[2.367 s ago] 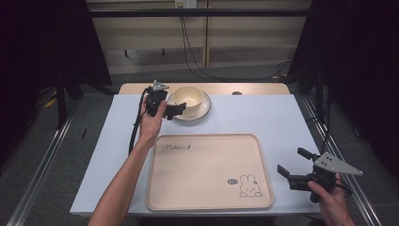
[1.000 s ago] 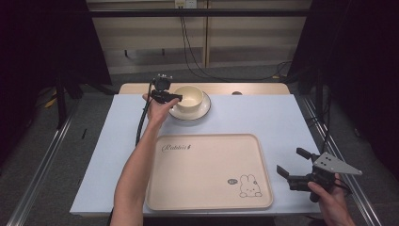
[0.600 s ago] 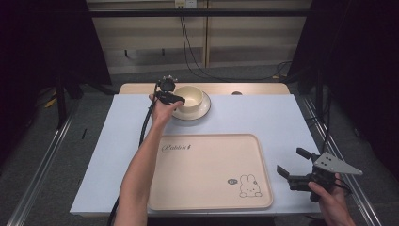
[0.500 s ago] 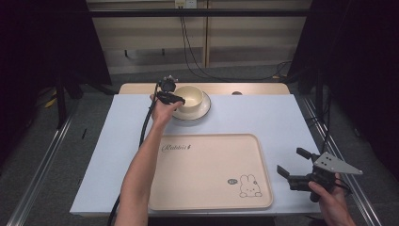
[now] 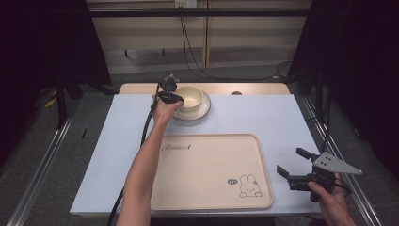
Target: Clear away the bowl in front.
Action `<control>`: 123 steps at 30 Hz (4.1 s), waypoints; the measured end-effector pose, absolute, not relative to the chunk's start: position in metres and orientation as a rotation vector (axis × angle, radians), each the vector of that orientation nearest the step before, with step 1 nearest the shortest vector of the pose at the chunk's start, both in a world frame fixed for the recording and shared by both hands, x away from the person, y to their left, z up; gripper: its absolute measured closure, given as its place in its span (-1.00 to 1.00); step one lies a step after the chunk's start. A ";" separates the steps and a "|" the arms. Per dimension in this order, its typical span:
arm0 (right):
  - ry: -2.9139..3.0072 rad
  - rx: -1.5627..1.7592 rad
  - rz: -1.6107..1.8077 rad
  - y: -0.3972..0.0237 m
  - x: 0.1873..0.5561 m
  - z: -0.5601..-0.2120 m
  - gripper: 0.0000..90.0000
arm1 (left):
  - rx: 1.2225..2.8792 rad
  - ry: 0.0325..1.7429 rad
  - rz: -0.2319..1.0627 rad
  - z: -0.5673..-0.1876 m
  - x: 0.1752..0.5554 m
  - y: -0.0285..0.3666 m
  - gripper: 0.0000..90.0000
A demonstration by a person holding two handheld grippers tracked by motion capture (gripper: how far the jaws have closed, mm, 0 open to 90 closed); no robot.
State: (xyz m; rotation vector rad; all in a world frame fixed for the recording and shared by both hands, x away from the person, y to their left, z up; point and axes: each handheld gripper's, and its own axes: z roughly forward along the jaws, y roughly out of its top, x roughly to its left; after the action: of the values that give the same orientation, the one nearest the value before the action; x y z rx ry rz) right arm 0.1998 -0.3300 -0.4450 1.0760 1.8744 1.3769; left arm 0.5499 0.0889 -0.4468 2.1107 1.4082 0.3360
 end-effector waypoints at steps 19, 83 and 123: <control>1.882 1.073 1.371 -0.331 0.200 -0.445 -0.95 | 2.024 1.472 0.286 -0.451 0.550 0.092 0.71; 1.801 1.077 1.384 -0.330 0.199 -0.447 -0.97 | 1.846 1.453 0.205 -0.405 0.527 0.122 0.83; 1.777 1.069 1.382 -0.330 0.198 -0.447 -0.98 | 1.972 1.194 0.065 -0.394 0.470 0.076 0.84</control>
State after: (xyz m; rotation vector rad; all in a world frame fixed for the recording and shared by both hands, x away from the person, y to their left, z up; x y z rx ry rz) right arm 0.1984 -0.3298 -0.4467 1.0691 1.7767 1.3824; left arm 0.4701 0.0759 -0.3937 1.9724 1.1938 0.0654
